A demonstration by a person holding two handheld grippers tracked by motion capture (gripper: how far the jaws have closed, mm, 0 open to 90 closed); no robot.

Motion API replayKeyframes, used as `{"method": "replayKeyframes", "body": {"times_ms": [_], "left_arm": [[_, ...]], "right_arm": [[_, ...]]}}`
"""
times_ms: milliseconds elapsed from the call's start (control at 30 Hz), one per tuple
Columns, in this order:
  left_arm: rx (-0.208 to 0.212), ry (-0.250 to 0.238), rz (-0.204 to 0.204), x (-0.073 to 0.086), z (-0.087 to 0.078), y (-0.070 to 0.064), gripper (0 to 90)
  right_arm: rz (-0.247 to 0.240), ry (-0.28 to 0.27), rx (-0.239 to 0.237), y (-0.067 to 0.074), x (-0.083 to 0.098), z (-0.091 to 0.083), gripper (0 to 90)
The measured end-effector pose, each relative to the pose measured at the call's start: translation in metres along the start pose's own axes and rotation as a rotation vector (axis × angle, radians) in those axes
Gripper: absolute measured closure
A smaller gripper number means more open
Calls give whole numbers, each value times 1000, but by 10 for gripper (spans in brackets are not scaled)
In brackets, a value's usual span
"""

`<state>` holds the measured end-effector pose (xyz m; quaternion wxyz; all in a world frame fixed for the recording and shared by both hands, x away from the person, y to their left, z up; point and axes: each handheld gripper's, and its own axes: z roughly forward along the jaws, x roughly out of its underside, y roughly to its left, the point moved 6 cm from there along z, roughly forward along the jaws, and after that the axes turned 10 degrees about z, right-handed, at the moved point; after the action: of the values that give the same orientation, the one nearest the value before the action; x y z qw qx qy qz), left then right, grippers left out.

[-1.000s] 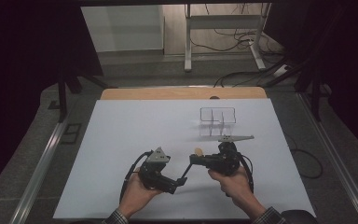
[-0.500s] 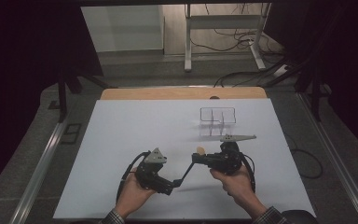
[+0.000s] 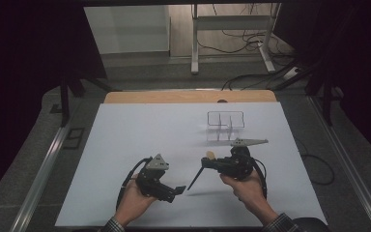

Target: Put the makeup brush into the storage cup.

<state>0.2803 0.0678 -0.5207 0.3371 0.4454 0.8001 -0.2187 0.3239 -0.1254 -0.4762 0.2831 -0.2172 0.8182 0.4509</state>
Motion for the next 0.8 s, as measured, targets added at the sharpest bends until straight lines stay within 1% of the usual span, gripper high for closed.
{"method": "replayKeyframes", "body": {"times_ms": [167,333,400,500,800], "left_arm": [[-10,-2,-14,3,-5,3,6],[-21,0,-15,5,-8,4,5],[-26,-3,-17,5,-9,5,5],[-31,-6,-22,6,-11,6,5],[-47,-4,-31,11,-17,8,4]], "right_arm": [[-6,-5,5,-1,-1,-1,839],[-8,-12,15,-2,-2,-4,839],[-1,-19,17,-3,-3,-5,838],[-7,-27,26,-4,-5,-8,838],[-11,-33,34,-6,-6,-11,838]]}}
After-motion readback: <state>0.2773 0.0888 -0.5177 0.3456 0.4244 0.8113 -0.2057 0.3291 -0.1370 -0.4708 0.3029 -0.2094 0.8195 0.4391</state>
